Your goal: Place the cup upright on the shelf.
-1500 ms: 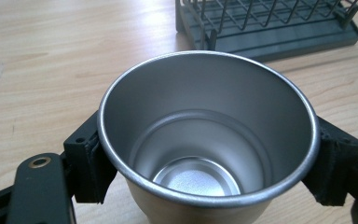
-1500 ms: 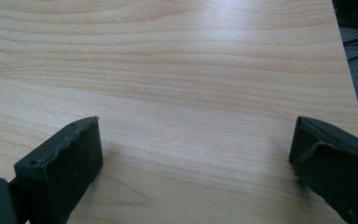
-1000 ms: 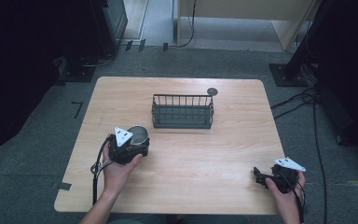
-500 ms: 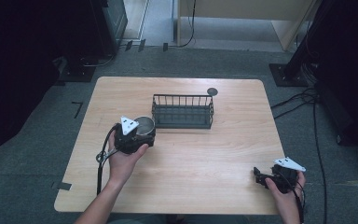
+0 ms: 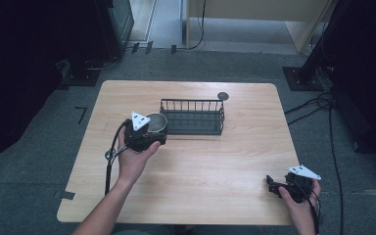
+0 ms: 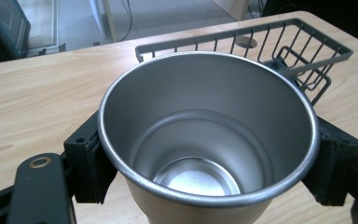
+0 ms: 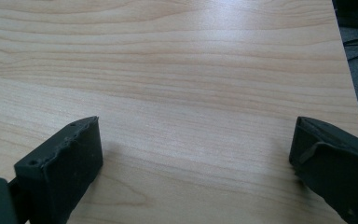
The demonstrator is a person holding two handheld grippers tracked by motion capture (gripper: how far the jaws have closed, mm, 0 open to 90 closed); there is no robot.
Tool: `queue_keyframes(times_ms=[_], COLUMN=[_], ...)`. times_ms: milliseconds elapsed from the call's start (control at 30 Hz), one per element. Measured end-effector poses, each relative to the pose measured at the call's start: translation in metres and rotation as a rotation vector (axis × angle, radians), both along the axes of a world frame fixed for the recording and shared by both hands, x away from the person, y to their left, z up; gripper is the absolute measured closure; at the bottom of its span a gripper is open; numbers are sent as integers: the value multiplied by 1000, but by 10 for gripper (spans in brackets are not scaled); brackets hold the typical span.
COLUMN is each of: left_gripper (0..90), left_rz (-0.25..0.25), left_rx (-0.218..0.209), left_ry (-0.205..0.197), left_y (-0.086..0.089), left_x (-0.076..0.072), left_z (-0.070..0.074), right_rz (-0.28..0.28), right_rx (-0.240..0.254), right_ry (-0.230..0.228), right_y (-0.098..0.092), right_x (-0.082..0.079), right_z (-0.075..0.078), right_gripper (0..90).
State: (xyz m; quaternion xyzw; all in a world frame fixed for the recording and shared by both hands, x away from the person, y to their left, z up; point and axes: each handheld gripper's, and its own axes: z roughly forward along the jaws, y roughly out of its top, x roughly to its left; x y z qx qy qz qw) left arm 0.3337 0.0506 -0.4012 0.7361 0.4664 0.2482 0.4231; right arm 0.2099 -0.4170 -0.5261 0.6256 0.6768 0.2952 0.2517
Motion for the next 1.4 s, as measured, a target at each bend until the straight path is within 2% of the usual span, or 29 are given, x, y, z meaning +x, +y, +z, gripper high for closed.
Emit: queue_keyframes(times_ms=[333,600,933,1200,1300,1400], left_gripper=[193,193,193,193,193,193], left_rz=[-7,-17,-24,-10,-10,-14], left_rx=[-11,-22,-29,-39,-49,-36], left_ry=[-9,-30,-22,-15,-11,-23], left_y=[-10,-17,-25,-31,-33,-42], left_x=[16,27,46,61,68,77], left_z=[10,18,21,19,23,27], right_rz=[1,3,3,6,6,6], right_rx=[-1,0,0,0,0,1], right_ry=[-1,-1,-1,-1,-1,-2], right_y=[0,0,0,0,0,0], right_x=[0,0,0,0,0,0], right_z=[0,0,0,0,0,0], right_gripper=[19,21,21,22,22,22])
